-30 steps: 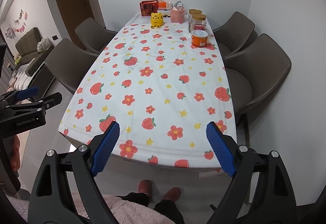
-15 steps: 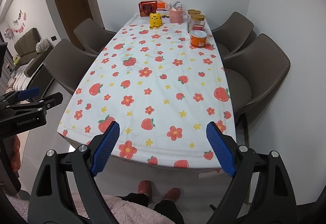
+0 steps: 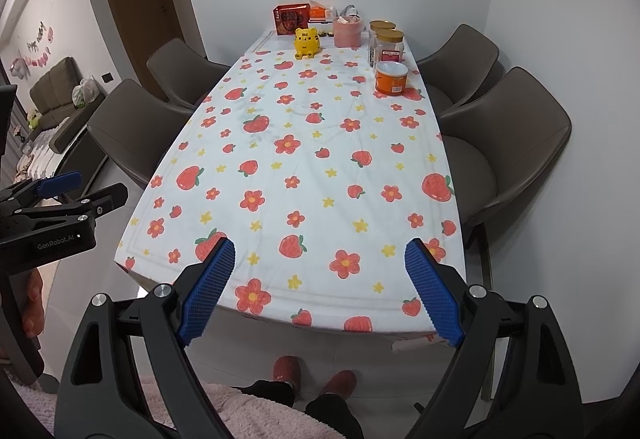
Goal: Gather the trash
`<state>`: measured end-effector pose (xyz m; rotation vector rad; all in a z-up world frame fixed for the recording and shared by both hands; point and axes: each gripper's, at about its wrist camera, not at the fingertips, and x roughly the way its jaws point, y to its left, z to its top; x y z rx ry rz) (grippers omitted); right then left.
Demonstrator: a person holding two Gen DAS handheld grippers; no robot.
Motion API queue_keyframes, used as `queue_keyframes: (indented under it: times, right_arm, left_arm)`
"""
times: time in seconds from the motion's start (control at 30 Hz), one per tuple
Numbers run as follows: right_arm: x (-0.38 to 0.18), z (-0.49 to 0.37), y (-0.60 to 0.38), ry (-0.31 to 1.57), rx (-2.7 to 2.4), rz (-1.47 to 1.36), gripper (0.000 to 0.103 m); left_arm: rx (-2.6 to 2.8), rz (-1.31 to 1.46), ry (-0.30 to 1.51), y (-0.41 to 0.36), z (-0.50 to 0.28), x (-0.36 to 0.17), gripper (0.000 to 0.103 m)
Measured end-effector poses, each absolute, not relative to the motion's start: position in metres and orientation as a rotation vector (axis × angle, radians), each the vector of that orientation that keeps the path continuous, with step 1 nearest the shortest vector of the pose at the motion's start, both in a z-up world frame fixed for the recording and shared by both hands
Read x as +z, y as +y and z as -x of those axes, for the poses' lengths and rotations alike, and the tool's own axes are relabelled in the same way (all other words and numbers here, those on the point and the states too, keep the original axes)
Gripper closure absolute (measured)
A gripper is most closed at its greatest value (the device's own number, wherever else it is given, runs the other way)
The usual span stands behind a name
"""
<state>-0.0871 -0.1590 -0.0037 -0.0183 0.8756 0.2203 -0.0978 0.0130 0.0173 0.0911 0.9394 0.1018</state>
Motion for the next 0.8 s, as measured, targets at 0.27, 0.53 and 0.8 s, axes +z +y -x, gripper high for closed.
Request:
queue_keyframes:
  times: [0.27,0.53,0.8]
  right_arm:
    - [0.0006,0.0807,-0.1528,0.865,0.211,-0.005,0.019]
    - [-0.0002,0.0826,-0.1562,0.863,0.212,-0.006,0.019]
    - [-0.0002,0.0818,-0.1547,0.862,0.21,-0.008,0.019]
  left_arm:
    - [0.088,-0.063,0.928,0.0133,0.0957,0.0138,0.016]
    - [0.081,-0.081,0.906,0.0134,0.0953,0.017,0.016]
    - [0.07,-0.063,0.907,0.0145,0.0959,0.0179,0.016]
